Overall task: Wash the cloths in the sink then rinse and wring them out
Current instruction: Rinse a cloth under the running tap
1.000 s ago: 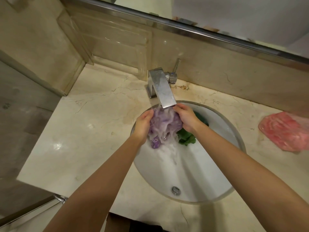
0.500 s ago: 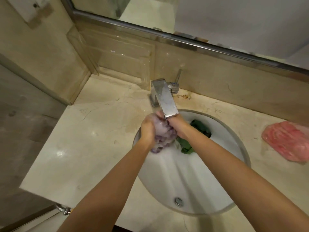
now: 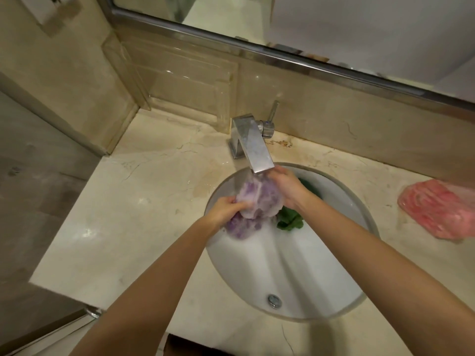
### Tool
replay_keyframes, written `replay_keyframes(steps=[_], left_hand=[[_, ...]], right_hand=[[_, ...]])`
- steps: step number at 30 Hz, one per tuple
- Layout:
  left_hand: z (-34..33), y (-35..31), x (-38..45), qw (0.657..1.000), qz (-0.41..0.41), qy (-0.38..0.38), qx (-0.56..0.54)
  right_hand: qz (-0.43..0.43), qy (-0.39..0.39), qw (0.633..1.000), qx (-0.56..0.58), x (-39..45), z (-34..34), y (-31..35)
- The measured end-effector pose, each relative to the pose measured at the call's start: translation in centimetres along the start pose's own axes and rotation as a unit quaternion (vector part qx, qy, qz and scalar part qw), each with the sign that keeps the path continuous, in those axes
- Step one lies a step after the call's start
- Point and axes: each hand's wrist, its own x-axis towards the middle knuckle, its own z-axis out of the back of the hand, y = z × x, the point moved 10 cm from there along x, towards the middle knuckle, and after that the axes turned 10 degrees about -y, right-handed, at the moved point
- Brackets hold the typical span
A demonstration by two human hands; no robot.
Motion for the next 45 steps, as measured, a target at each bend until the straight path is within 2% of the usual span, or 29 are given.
replay_keyframes(steps=[3, 6, 8, 10, 12, 14, 16, 18, 21, 23, 26, 29, 34, 37, 39, 42, 43, 45], left_hand=[[1.4, -1.6, 0.2, 0.996, -0.054, -0.032, 0.059], [2.8, -2.1, 0.5, 0.989, -0.095, -0.067, 0.093], [3.2, -2.2, 0.7, 0.988, -0.112, -0.077, 0.078], [3.8, -2.7, 0.5, 0.985, -0.129, -0.111, 0.012], [4.2, -2.7, 0.2, 0.980, -0.115, -0.137, -0.092], [3.7, -2.7, -0.1, 0.972, -0.101, -0.127, -0.172], [2.9, -3.4, -0.6, 0.966, -0.112, -0.107, -0.208], [2.6, -3.9, -1.0, 0.960, -0.130, -0.100, -0.227], [2.7, -3.9, -0.9, 0.955, -0.134, -0.111, -0.239], [2.7, -4.1, -0.6, 0.961, -0.138, -0.121, -0.208], [1.9, -4.1, -0.5, 0.972, -0.121, -0.096, -0.180], [1.1, -2.6, 0.4, 0.983, -0.095, -0.075, -0.140], [-1.7, -2.0, 0.5, 0.992, -0.078, -0.012, -0.101], [-2.7, -1.2, 0.8, 0.997, -0.050, 0.005, -0.056], [-2.8, -1.0, 0.7, 0.997, -0.041, 0.019, -0.063], [-2.7, -0.7, 0.7, 0.989, -0.048, 0.037, -0.133], [-2.1, -0.6, 0.7, 0.985, -0.046, 0.022, -0.165], [-1.1, -0.5, 0.9, 0.972, -0.047, -0.011, -0.230]], right_hand=[[0.006, -0.050, 0.999, 0.020, 0.2, 1.3, 0.4], [0.049, -0.088, 0.993, -0.055, 0.8, 2.6, 1.0], [0.066, -0.088, 0.991, -0.076, 0.9, 2.9, 1.4], [0.066, -0.083, 0.991, -0.086, 1.1, 2.9, 1.3], [0.043, -0.038, 0.994, -0.091, 1.1, 2.1, 0.6], [0.002, 0.050, 0.991, -0.125, 0.8, 0.8, -1.0], [-0.012, 0.127, 0.963, -0.236, -0.4, 0.1, -2.0], [-0.023, 0.150, 0.944, -0.293, -1.1, 0.2, -2.4], [-0.031, 0.123, 0.970, -0.207, -1.0, 0.4, -1.1], [-0.025, 0.087, 0.986, -0.138, -0.9, 0.5, -0.1], [-0.051, 0.067, 0.995, -0.057, -1.4, 0.2, -0.2], [-0.090, 0.058, 0.993, 0.053, -1.7, -0.2, -1.0], [-0.154, 0.030, 0.965, 0.210, -1.5, -0.3, -2.5], [-0.160, 0.019, 0.957, 0.241, -1.7, 0.0, -2.9], [-0.158, 0.015, 0.953, 0.260, -1.8, 0.4, -2.9], [-0.149, -0.018, 0.947, 0.283, -1.4, 1.8, -2.7], [-0.150, -0.038, 0.949, 0.275, -1.1, 2.4, -2.9], [-0.157, -0.083, 0.964, 0.197, -0.9, 3.6, -4.1]])
